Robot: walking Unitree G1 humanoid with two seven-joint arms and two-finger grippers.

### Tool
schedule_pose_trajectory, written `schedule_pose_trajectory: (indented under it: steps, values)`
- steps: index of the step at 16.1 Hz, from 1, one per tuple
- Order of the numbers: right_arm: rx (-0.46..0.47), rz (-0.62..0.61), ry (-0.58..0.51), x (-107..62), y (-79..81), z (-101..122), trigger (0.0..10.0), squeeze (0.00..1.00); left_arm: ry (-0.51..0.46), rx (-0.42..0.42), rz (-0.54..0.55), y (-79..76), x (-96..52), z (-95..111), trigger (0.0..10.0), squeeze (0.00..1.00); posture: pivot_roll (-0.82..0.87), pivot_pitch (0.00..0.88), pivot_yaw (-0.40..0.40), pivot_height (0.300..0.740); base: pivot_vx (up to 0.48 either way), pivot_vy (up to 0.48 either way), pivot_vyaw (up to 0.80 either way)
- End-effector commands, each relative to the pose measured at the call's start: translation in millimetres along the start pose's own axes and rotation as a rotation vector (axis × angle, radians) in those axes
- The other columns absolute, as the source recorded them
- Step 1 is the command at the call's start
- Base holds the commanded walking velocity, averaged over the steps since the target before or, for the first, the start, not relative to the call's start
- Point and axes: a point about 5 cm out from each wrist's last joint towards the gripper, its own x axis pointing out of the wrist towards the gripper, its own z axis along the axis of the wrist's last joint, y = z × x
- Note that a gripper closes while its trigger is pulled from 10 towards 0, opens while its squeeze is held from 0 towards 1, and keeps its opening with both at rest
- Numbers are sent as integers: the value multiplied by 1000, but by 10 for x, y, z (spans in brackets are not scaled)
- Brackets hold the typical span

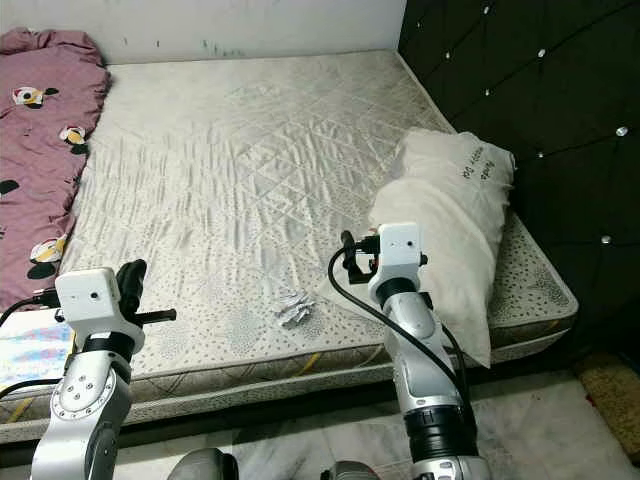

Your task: Clean up the room

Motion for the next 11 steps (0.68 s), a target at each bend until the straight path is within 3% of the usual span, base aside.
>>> schedule_pose_trajectory:
  steps: [1, 7, 8, 9, 10, 11]
  values:
    - [4, -4, 13, 6, -17, -12, 10000, 0, 6, 2, 5, 9, -4, -16, 10000, 0, -37, 35, -1, 740, 0, 0, 0]
    - [4, -4, 13, 6, -17, -12, 10000, 0, 6, 2, 5, 9, -4, -16, 10000, 0, -37, 35, -1, 740, 0, 0, 0]
    - [8, -7, 15, 8, -19, -21, 10000, 0, 9, 1, 6, -2, -2, -25, 10000, 0, 0, 0, 0, 740, 0, 0, 0]
    - [36, 8, 11, 32, 21, -23, 10000, 0, -5, -40, -28, -32, 57, 7, 10000, 0, -36, 70, -6, 740, 0, 0, 0]
    - [48, 16, 8, 43, 38, -20, 10000, 0, -16, -61, -47, -46, 79, 29, 10000, 0, -36, 71, -7, 740, 0, 0, 0]
    - [49, 16, 7, 44, 35, -18, 10000, 0, -20, -111, -64, -58, 69, 36, 10000, 1000, -36, 71, -8, 740, 0, 0, 0]
